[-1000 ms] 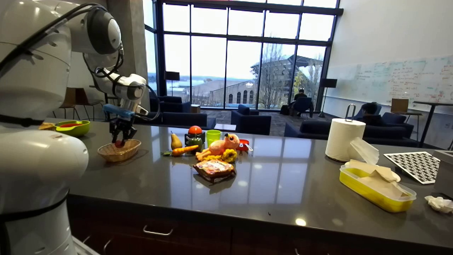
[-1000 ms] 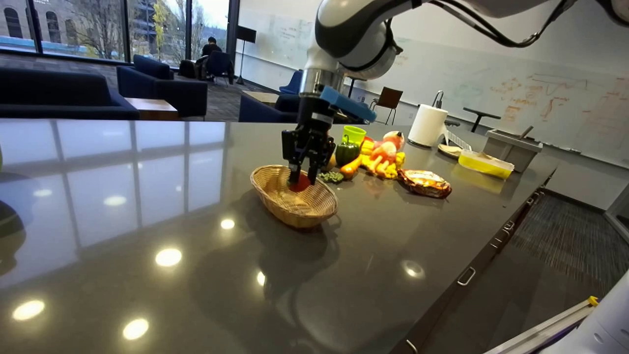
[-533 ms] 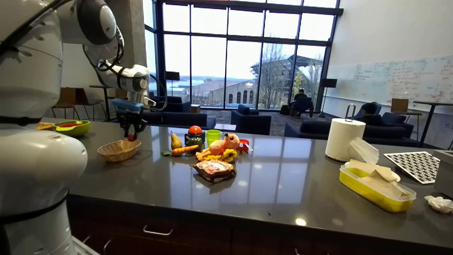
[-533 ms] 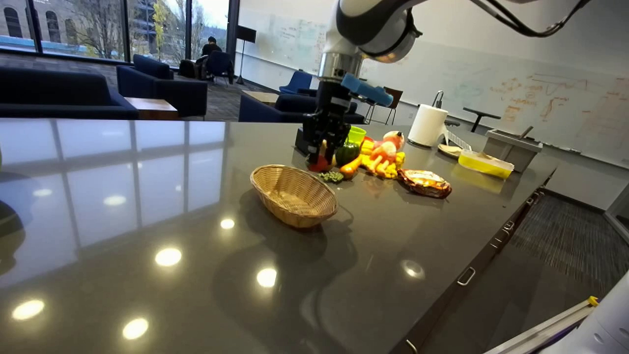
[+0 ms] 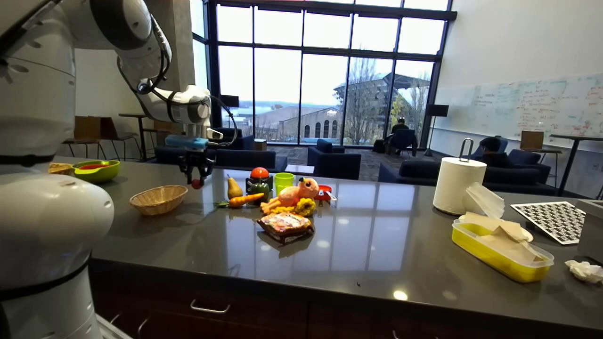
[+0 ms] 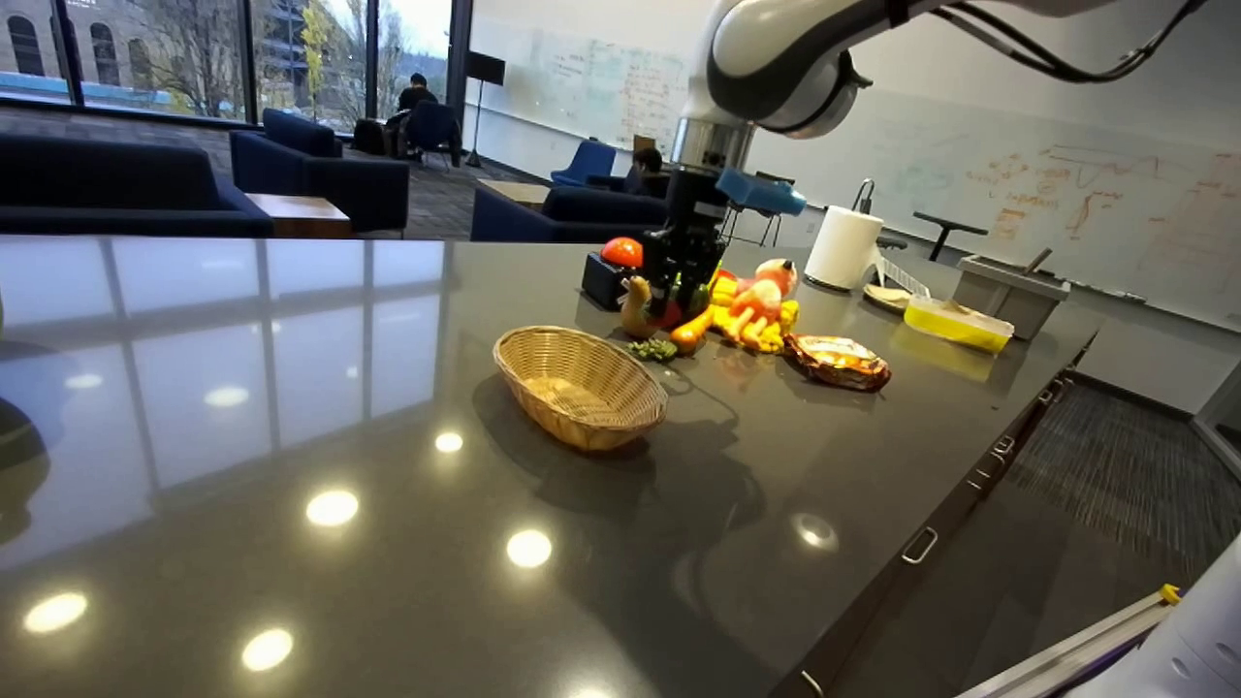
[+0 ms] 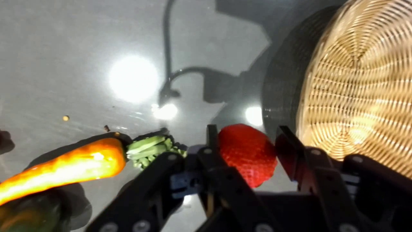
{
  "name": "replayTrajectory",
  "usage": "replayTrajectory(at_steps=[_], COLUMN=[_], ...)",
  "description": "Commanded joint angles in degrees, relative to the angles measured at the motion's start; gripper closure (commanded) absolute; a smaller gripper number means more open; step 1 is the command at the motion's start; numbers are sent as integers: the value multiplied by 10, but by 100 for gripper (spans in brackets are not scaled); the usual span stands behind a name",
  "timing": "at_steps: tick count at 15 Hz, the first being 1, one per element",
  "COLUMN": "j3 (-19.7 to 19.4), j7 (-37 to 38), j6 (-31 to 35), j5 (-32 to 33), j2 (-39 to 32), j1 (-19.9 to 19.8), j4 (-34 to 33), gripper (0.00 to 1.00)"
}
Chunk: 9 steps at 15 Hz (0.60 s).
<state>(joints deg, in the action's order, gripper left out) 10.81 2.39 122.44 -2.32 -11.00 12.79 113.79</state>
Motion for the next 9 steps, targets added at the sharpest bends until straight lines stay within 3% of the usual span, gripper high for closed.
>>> replayTrajectory(at_steps=[1, 9], j3=[-14, -44], j7=[-16, -14], j6=[46, 116], j5=[22, 41], j2=[25, 10], j1=[-17, -47], j4=[44, 90], gripper=[77, 77])
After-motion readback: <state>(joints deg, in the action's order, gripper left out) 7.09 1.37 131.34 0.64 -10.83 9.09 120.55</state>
